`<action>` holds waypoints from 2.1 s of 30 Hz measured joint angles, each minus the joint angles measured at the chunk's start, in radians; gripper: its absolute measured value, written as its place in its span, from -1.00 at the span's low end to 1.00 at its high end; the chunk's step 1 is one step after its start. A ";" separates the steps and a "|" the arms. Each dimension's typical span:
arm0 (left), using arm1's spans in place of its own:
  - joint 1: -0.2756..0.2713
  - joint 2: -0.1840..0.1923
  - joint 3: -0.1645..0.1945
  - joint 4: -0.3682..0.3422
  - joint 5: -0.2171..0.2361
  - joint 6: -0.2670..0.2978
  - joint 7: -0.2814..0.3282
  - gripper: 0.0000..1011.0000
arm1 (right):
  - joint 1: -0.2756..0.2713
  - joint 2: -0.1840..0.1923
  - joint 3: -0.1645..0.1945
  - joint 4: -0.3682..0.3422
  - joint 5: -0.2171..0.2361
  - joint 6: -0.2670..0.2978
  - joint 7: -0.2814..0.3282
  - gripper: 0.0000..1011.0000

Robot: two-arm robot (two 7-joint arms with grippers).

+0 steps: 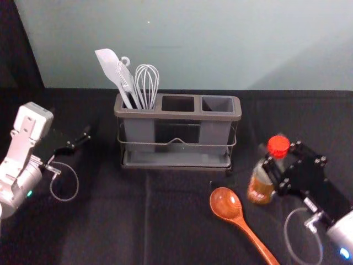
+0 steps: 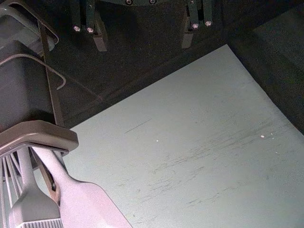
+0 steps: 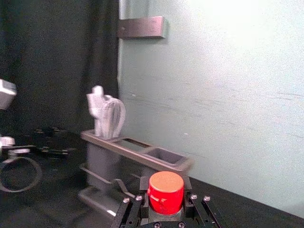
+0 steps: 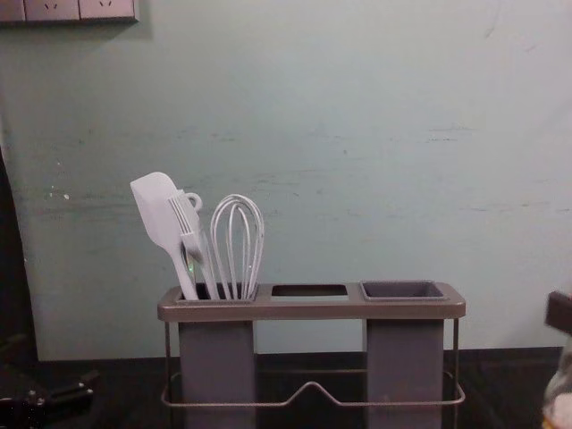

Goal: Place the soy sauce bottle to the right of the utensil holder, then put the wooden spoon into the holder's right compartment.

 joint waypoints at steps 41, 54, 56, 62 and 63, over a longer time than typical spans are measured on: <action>0.000 0.000 0.000 0.000 0.000 0.000 0.000 0.98 | 0.477 -0.164 -0.030 0.546 0.073 0.006 0.141 -0.24; 0.000 0.000 0.000 0.000 0.000 0.000 0.000 0.98 | 0.492 -0.181 -0.026 0.592 0.096 -0.035 0.166 -0.24; 0.000 0.000 0.000 0.000 0.000 0.000 0.000 0.98 | 0.493 -0.182 -0.026 0.594 0.098 -0.036 0.168 -0.24; 0.000 0.000 0.000 0.000 0.000 0.000 0.000 0.98 | 0.495 -0.184 -0.028 0.601 0.100 -0.038 0.172 -0.24; 0.000 0.000 0.000 0.000 0.000 0.000 0.000 0.98 | 0.496 -0.184 -0.029 0.603 0.100 -0.038 0.172 -0.24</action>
